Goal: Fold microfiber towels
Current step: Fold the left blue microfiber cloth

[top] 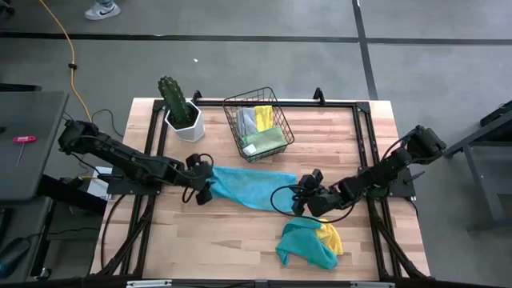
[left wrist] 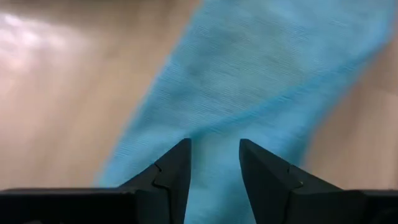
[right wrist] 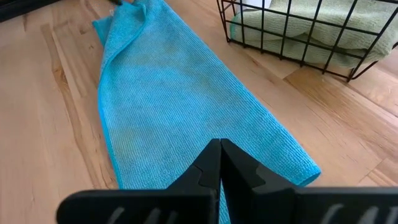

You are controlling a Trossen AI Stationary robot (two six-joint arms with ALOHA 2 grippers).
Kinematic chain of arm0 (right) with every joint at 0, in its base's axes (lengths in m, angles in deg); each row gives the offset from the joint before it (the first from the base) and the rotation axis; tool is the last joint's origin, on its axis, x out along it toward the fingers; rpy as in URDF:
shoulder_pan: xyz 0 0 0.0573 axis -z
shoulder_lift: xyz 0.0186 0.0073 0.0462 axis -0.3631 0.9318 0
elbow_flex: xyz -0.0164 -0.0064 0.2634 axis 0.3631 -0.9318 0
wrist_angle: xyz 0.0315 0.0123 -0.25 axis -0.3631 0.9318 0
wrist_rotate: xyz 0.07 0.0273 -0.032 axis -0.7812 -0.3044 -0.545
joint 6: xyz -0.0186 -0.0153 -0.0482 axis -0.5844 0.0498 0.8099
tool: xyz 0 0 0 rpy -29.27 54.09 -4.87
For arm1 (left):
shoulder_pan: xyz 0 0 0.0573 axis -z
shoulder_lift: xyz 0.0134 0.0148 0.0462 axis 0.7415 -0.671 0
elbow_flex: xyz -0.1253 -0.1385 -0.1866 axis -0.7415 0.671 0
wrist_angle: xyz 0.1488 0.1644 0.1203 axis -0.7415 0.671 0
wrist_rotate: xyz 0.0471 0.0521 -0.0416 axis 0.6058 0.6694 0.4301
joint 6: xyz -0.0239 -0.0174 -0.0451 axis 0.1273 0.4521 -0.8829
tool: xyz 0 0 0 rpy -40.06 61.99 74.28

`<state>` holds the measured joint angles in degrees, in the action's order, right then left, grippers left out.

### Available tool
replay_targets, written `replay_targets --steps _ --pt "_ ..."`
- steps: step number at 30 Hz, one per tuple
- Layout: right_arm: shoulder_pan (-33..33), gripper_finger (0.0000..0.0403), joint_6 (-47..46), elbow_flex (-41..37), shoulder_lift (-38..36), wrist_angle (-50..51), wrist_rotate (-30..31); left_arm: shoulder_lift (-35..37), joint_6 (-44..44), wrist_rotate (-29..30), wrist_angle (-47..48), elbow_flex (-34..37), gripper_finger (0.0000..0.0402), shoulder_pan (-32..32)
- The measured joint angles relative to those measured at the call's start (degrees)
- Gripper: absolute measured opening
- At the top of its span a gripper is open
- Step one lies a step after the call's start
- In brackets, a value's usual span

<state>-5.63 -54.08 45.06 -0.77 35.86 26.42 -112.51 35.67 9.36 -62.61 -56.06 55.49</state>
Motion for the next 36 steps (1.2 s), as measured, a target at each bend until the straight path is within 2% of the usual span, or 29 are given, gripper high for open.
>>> replay_targets --steps 7,16,27,30,36 --pt "0.00 0.0000 0.03 0.00 0.00 0.00 0.00 -1.74 8.20 6.29 0.11 0.00 0.0126 -0.50" --pt "-0.02 0.0000 0.03 0.00 0.00 0.11 0.00 -9.14 11.80 4.82 -0.13 0.00 0.0126 -0.50" --pt "-0.02 0.0000 0.05 0.00 0.00 0.22 0.00 -9.68 11.82 6.80 -0.09 0.00 0.0123 -0.50" --pt "-0.01 0.0000 0.05 0.00 0.00 0.22 0.00 -9.68 11.82 7.33 -0.11 0.00 0.0097 -0.50" --pt "0.00 0.0000 0.05 0.00 0.02 0.22 0.00 -9.66 12.06 7.11 0.37 0.00 0.0008 -0.50"
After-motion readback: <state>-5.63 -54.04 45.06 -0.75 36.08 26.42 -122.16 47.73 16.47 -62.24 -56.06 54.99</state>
